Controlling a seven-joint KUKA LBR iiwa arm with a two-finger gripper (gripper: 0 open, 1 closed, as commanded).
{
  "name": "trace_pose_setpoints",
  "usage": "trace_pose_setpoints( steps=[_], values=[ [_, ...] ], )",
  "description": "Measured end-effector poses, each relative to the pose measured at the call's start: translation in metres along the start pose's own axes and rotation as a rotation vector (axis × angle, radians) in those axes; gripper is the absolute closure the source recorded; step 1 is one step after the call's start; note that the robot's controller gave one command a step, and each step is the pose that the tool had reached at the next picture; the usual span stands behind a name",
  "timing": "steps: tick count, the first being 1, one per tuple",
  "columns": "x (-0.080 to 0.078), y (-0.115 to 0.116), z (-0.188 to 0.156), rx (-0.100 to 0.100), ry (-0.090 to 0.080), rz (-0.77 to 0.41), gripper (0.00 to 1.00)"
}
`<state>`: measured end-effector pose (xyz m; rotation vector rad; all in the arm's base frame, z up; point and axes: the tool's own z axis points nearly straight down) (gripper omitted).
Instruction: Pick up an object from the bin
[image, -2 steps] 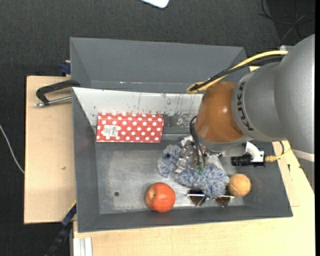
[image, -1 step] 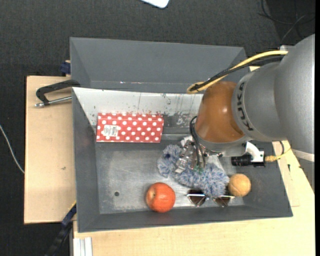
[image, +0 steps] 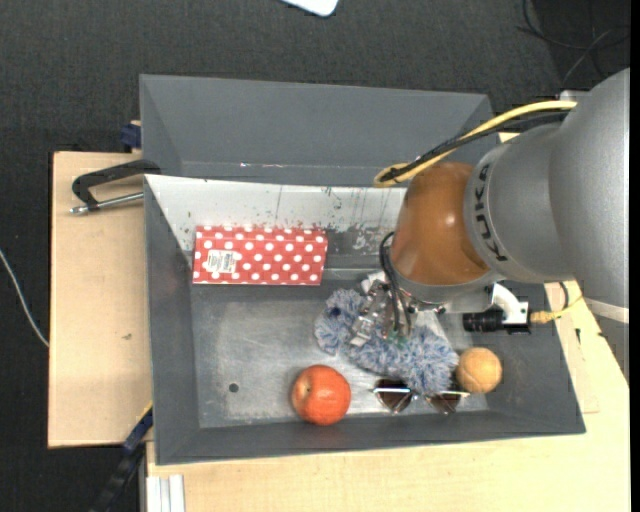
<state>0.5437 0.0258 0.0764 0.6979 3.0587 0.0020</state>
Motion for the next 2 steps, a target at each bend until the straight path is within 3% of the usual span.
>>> trace_pose_setpoints(
  steps=[2],
  values=[
    [0.003,-0.001,-0.029,0.004,0.009,-0.001,1.00]
  ],
)
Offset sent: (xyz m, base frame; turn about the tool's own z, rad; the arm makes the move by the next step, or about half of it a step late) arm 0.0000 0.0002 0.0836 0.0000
